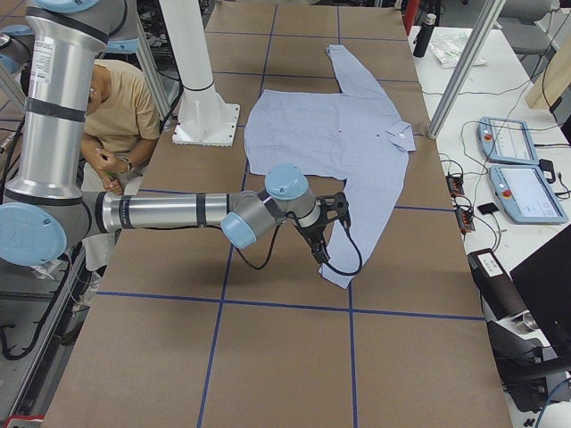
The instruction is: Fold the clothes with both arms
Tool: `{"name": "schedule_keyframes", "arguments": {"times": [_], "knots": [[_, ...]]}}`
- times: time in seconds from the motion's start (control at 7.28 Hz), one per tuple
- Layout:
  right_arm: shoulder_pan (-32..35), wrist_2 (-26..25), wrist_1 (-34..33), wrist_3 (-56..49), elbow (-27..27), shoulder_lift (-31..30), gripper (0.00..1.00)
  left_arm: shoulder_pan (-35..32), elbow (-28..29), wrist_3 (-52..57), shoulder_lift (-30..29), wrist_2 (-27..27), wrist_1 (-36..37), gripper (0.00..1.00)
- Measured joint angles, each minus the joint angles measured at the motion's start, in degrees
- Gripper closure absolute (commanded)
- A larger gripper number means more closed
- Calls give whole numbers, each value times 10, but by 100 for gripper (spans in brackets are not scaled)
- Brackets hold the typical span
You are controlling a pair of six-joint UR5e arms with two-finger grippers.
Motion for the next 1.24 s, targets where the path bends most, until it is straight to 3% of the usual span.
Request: {"name": "schedule_keyframes", "arguments": {"times": [0.14,0.55,1.24], "knots": [[-24,-25,64,33,-51,16,10,0,0,0,0,0,0,0],[-47,-58,165,60,-190,83,30,0,-1,1,2,0,-1,0],[-61,-64,211,55,-299,147,34,0,0,0,5,0,-15,0]]}}
